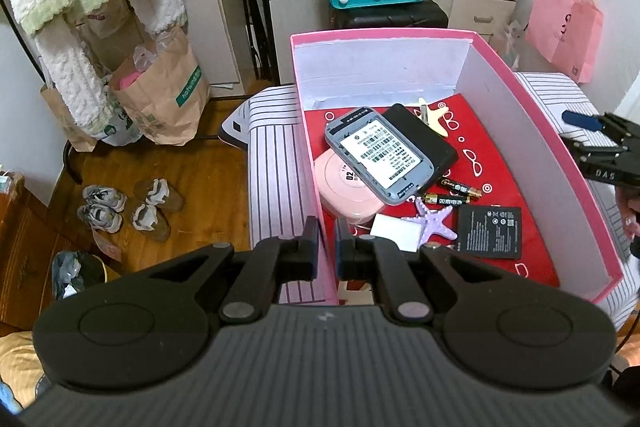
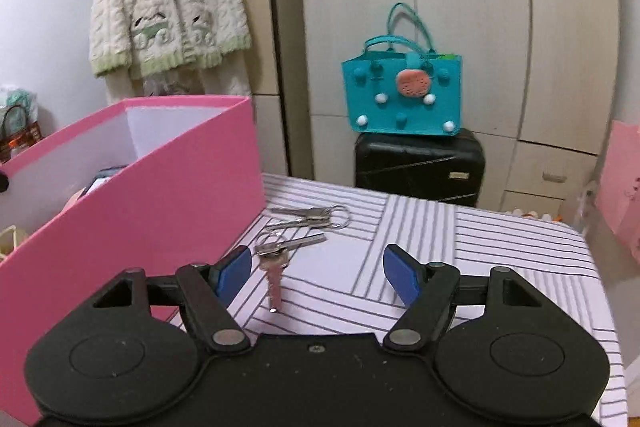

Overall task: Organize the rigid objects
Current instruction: 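Grasp the silver key ring with the right tool, then carry the keys into the pink box and release them, then grasp the second set of keys with the right tool, then carry the second keys into the pink box and release them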

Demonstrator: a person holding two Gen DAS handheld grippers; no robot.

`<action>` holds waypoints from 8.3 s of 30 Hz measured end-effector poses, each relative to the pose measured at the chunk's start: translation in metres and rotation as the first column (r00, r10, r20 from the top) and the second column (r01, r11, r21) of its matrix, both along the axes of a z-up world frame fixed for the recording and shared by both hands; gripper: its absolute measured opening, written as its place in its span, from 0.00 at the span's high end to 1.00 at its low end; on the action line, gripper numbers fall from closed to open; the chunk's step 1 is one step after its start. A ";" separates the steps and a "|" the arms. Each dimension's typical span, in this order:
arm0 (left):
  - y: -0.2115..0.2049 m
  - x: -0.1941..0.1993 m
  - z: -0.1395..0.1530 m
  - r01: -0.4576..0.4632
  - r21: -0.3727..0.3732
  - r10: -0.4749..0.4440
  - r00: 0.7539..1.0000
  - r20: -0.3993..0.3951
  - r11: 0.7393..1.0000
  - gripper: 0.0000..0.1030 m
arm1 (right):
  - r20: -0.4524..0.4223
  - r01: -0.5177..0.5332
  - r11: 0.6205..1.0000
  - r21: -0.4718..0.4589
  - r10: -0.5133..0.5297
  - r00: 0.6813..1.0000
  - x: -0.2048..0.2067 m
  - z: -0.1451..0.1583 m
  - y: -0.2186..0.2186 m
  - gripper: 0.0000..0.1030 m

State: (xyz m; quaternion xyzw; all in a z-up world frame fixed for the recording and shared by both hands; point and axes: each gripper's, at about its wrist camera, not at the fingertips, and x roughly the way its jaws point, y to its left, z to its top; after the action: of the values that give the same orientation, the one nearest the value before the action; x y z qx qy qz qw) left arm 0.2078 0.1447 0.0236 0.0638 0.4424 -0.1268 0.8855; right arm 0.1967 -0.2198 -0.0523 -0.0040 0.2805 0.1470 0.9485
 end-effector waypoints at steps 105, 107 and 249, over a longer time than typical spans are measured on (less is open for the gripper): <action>-0.008 -0.001 0.001 0.079 0.076 -0.072 0.994 -0.085 0.994 0.92 | 0.006 -0.073 0.991 0.116 0.073 0.997 -0.005 0.099 0.028 0.95; -0.007 -0.001 0.001 0.086 0.080 -0.078 0.993 -0.091 0.993 0.92 | -0.004 -0.105 0.988 0.115 0.106 0.994 -0.005 0.112 0.033 0.95; 0.010 -0.004 -0.006 0.011 -0.070 -0.015 0.998 -0.055 0.997 0.91 | -0.114 -0.194 0.958 0.213 0.222 0.968 0.041 0.076 0.105 0.95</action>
State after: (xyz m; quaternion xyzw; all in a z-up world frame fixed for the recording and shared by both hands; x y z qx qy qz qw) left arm 0.2035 0.1551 0.0172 0.0322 0.4617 -0.1496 0.8738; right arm 0.2380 -0.1145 0.0239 0.0718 0.3266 0.2735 0.9019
